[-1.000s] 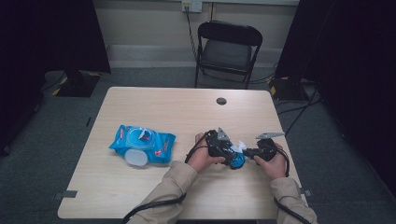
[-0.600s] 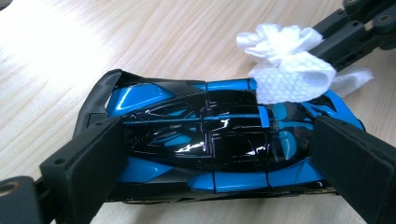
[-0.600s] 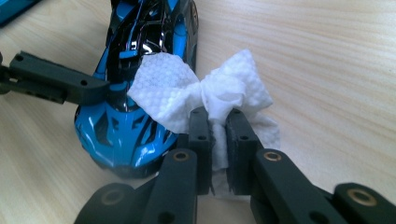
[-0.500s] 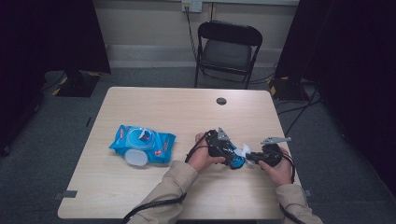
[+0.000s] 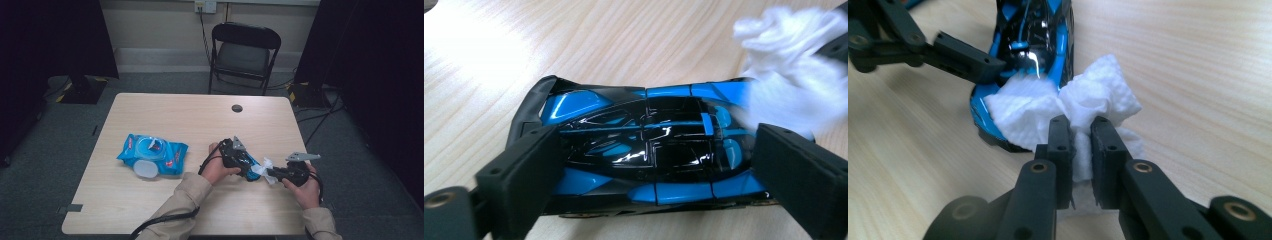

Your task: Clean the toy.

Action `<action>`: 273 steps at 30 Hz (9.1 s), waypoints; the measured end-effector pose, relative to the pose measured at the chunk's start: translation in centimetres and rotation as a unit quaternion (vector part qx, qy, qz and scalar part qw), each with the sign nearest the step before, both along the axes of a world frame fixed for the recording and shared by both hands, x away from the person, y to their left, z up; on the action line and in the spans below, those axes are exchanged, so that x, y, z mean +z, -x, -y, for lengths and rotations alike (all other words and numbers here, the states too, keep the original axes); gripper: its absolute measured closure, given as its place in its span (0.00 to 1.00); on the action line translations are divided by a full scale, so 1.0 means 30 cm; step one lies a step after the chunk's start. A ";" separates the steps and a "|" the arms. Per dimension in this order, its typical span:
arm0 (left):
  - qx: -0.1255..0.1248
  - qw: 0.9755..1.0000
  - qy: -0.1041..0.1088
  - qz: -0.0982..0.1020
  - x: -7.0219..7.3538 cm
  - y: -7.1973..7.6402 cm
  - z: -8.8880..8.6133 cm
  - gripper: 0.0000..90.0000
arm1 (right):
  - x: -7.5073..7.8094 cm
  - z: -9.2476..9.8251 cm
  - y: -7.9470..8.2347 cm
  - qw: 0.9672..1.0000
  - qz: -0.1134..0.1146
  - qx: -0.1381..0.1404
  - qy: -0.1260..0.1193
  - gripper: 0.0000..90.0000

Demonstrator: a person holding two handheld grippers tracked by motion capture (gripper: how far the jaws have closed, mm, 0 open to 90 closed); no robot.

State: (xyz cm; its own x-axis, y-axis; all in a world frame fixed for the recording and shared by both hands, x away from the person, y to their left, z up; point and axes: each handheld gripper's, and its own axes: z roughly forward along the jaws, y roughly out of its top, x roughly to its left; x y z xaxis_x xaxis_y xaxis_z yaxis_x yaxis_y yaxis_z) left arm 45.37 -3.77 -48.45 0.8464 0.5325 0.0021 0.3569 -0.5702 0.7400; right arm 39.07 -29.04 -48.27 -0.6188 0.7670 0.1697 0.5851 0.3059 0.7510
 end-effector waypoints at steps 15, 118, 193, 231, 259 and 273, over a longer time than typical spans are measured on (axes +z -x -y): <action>-0.023 0.999 0.031 -0.024 0.061 0.049 -0.082 0.22 | 0.107 -0.016 0.063 0.999 0.027 0.024 -0.012 0.92; -0.103 0.994 0.002 -0.049 -0.033 0.265 -0.304 0.47 | 0.001 -0.412 -0.275 0.996 0.011 0.019 0.082 0.20; -0.092 0.995 0.007 -0.034 0.017 0.255 -0.312 0.46 | 0.036 -0.327 -0.138 0.998 0.054 0.014 0.031 0.28; -0.008 0.997 0.015 -0.070 -0.007 0.181 -0.368 0.78 | 0.106 -0.308 -0.009 0.995 0.080 0.046 -0.022 0.28; 0.016 0.997 0.016 -0.076 0.037 0.187 -0.388 0.91 | 0.098 -0.310 0.010 0.995 0.078 0.056 -0.017 0.28; -0.003 0.993 0.107 -0.054 0.225 0.059 -0.264 0.90 | 0.120 -0.347 0.018 0.993 0.084 0.083 -0.026 0.28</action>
State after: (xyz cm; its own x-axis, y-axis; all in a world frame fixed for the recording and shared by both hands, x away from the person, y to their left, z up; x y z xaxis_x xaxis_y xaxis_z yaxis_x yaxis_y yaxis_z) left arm 43.60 4.16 -41.69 0.8384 0.5064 -0.2014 0.4378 -0.4057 0.8023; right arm 38.55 -18.61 -44.66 -0.7584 0.6455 0.0905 0.3957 0.3457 0.8508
